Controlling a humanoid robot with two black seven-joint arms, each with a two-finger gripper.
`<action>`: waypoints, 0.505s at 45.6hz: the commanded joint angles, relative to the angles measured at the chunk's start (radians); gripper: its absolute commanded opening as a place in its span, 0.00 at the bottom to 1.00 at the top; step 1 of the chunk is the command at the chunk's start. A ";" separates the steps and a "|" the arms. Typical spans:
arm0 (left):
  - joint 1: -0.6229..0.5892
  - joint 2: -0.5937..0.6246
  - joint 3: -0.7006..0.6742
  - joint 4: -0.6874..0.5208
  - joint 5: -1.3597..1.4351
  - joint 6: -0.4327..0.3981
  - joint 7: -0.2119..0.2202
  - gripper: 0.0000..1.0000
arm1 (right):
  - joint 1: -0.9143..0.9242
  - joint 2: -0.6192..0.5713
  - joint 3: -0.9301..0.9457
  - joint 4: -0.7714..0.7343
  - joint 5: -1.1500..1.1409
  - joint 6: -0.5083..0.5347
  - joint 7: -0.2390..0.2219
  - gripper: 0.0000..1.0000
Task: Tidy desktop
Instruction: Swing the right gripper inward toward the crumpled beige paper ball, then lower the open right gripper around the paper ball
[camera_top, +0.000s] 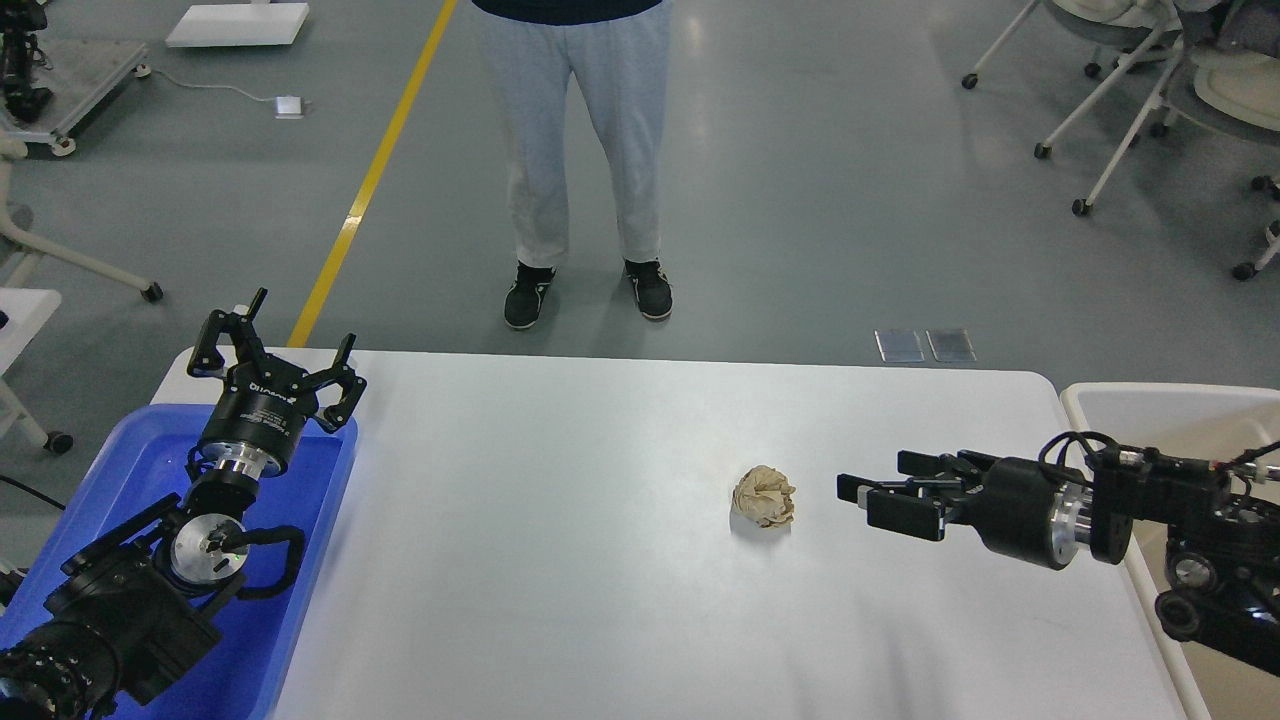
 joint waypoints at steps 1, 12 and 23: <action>0.000 0.001 0.000 0.000 0.001 0.000 0.000 1.00 | 0.047 0.120 -0.106 -0.127 -0.163 -0.112 0.018 0.99; 0.000 -0.001 0.000 0.000 0.001 0.000 0.000 1.00 | 0.040 0.247 -0.138 -0.273 -0.191 -0.187 0.026 0.99; 0.000 0.001 0.000 0.000 0.001 0.000 0.000 1.00 | 0.036 0.371 -0.193 -0.420 -0.190 -0.255 0.030 0.99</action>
